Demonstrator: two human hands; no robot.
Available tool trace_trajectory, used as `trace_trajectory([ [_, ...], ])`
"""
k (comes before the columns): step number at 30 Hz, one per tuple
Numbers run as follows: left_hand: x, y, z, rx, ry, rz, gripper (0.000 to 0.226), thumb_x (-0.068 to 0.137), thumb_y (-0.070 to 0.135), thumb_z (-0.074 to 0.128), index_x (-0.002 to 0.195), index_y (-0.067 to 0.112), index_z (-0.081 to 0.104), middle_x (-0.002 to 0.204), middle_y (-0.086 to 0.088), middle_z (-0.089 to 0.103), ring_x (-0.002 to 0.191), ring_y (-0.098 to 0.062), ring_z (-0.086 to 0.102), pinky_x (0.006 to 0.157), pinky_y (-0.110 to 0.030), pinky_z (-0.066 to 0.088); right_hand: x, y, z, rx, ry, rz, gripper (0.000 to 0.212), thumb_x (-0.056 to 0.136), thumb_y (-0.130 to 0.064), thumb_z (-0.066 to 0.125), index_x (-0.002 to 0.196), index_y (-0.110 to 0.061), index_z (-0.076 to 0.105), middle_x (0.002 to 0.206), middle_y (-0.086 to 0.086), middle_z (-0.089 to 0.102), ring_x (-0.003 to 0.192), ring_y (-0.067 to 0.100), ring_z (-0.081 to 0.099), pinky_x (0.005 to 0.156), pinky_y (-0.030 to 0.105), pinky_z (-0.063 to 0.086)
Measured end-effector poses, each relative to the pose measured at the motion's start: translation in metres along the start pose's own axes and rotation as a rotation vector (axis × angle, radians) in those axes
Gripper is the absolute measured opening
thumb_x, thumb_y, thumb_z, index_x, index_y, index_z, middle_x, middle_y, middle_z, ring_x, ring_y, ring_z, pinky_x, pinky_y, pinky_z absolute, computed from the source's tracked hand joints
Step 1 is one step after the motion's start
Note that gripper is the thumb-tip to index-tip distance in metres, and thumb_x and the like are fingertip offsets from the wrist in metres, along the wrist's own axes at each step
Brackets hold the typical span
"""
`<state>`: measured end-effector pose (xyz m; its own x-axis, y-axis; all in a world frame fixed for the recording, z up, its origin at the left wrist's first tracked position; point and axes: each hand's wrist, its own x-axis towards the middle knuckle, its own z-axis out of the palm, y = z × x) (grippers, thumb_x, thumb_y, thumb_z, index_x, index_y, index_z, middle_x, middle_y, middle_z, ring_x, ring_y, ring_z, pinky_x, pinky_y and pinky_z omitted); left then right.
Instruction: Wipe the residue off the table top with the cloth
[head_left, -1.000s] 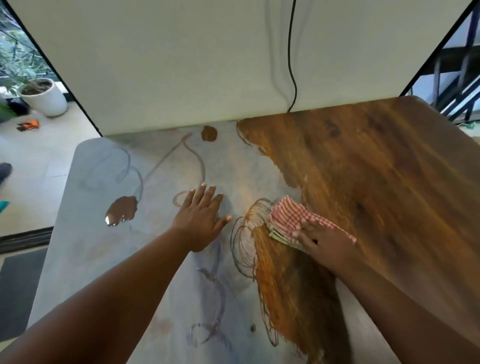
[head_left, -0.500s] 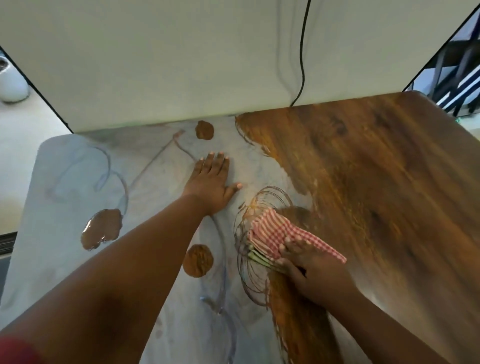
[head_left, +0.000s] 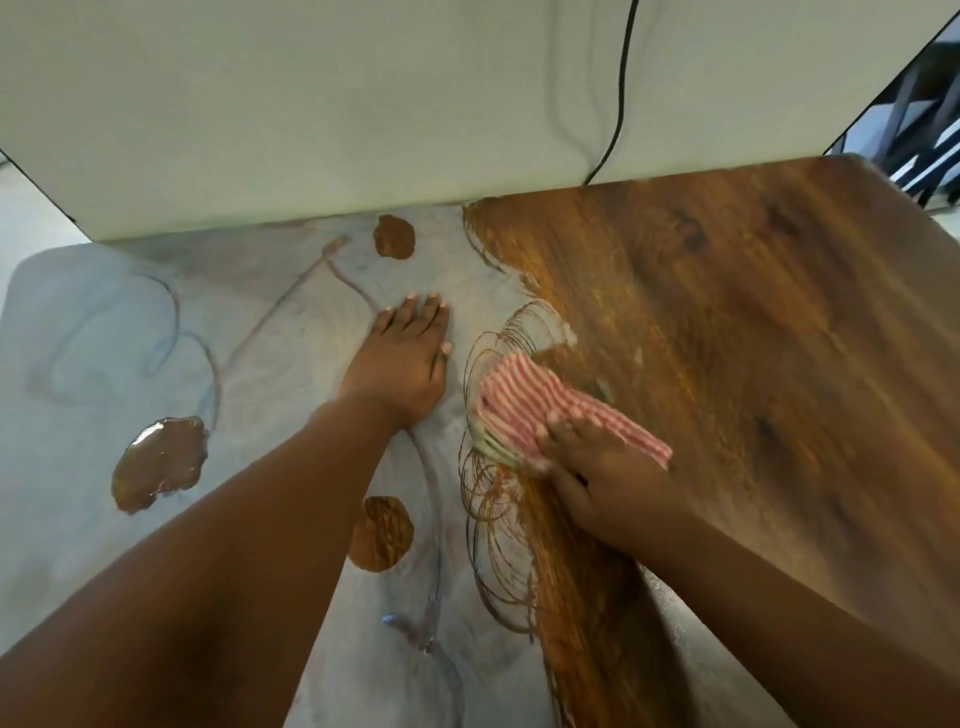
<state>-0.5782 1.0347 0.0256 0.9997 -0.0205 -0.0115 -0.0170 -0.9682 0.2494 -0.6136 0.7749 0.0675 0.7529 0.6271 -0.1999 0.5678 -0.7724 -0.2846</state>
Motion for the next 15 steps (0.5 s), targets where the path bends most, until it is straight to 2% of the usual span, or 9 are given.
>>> trace_trajectory([
  [3, 0.001, 0.0, 0.002, 0.001, 0.0, -0.002, 0.055, 0.102, 0.032, 0.02, 0.153, 0.013, 0.011, 0.161, -0.003, 0.007, 0.147, -0.02, 0.0, 0.118, -0.034, -0.002, -0.028, 0.035, -0.012, -0.02, 0.012, 0.022, 0.069, 0.092, -0.065, 0.018, 0.131, -0.025, 0.057, 0.139, -0.004, 0.049, 0.131, 0.017, 0.044, 0.109, 0.026, 0.021],
  [5, 0.001, 0.0, 0.002, 0.013, -0.003, -0.001, 0.06, 0.097, 0.037, 0.012, 0.153, 0.013, 0.011, 0.161, -0.003, 0.007, 0.147, -0.02, 0.0, 0.118, -0.034, -0.002, -0.005, 0.056, -0.022, -0.025, 0.024, 0.104, 0.055, 0.094, -0.056, 0.031, 0.134, -0.024, 0.053, 0.144, -0.002, 0.045, 0.134, 0.017, 0.039, 0.109, 0.025, 0.022],
  [7, 0.0, 0.0, 0.003, 0.01, -0.009, -0.005, 0.064, 0.094, 0.038, 0.009, 0.153, 0.013, 0.011, 0.161, -0.003, 0.007, 0.147, -0.019, 0.0, 0.118, -0.034, -0.003, 0.043, 0.061, -0.031, -0.062, 0.091, 0.173, 0.045, 0.099, -0.043, 0.038, 0.132, -0.018, 0.055, 0.14, 0.006, 0.05, 0.13, 0.025, 0.044, 0.106, 0.033, 0.031],
  [9, 0.001, 0.0, 0.004, 0.007, -0.003, -0.008, 0.062, 0.096, 0.037, 0.011, 0.153, 0.014, 0.012, 0.161, -0.002, 0.008, 0.147, -0.019, 0.001, 0.118, -0.034, -0.003, 0.1, 0.048, -0.034, -0.052, 0.181, 0.215, 0.04, 0.099, -0.038, 0.037, 0.112, -0.011, 0.063, 0.115, 0.01, 0.063, 0.107, 0.028, 0.058, 0.089, 0.035, 0.041],
  [11, 0.002, 0.0, 0.002, 0.004, -0.007, -0.015, 0.065, 0.092, 0.038, 0.011, 0.153, 0.013, 0.012, 0.161, -0.003, 0.009, 0.147, -0.019, 0.002, 0.118, -0.033, -0.003, 0.143, 0.022, -0.027, -0.009, 0.259, 0.245, 0.039, 0.099, -0.036, 0.038, 0.098, -0.008, 0.065, 0.098, 0.01, 0.065, 0.089, 0.025, 0.059, 0.078, 0.033, 0.043],
  [13, 0.001, 0.0, 0.003, -0.005, 0.0, -0.031, 0.068, 0.09, 0.039, 0.011, 0.153, 0.011, 0.01, 0.16, -0.006, 0.009, 0.147, -0.02, 0.003, 0.118, -0.033, -0.002, 0.156, -0.004, -0.017, 0.013, 0.262, 0.182, 0.039, 0.099, -0.036, 0.038, 0.106, -0.009, 0.065, 0.108, 0.009, 0.064, 0.099, 0.026, 0.059, 0.081, 0.035, 0.044],
  [15, 0.001, 0.001, 0.003, -0.042, 0.015, -0.039, 0.069, 0.09, 0.039, 0.013, 0.152, 0.009, 0.007, 0.16, -0.01, 0.01, 0.147, -0.021, 0.005, 0.119, -0.034, 0.0, 0.133, -0.014, -0.007, -0.016, 0.152, 0.085, 0.043, 0.101, -0.038, 0.034, 0.131, -0.015, 0.054, 0.137, 0.005, 0.051, 0.125, 0.024, 0.047, 0.099, 0.033, 0.037],
])
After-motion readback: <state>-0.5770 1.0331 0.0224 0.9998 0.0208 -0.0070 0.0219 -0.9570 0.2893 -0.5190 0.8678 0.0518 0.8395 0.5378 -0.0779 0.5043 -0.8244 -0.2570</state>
